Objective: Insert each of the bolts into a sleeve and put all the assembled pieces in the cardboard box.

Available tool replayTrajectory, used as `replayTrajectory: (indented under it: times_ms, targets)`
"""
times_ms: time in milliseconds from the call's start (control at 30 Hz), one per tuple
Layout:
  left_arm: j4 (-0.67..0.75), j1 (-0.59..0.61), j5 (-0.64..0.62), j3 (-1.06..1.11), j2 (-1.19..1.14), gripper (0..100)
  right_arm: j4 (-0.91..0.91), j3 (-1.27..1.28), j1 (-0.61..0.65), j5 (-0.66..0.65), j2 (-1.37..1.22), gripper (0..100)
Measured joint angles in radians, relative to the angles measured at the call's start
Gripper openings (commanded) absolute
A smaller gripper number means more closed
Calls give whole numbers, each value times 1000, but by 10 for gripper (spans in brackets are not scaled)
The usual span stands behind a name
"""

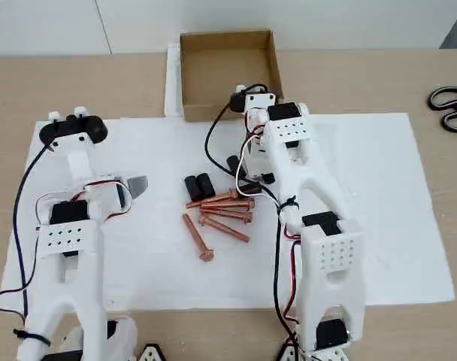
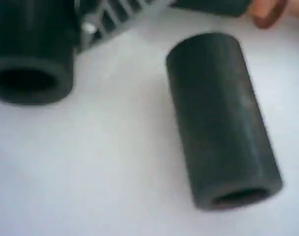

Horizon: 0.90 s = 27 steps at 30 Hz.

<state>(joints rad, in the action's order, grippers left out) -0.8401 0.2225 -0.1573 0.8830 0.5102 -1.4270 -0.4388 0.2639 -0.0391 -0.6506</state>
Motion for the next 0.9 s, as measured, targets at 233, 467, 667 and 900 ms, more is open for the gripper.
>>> replayTrajectory:
  times_ms: [233,467,667,900]
  targets:
    - [2,0,-3,40,0,313,0,0,0,11,0,296]
    - [2,0,-3,63,0,313,-5,0,0,11,0,296]
    - [2,0,0,63,0,313,-6,0,0,11,0,296]
    - [2,0,-3,63,0,313,-6,0,0,11,-3,296]
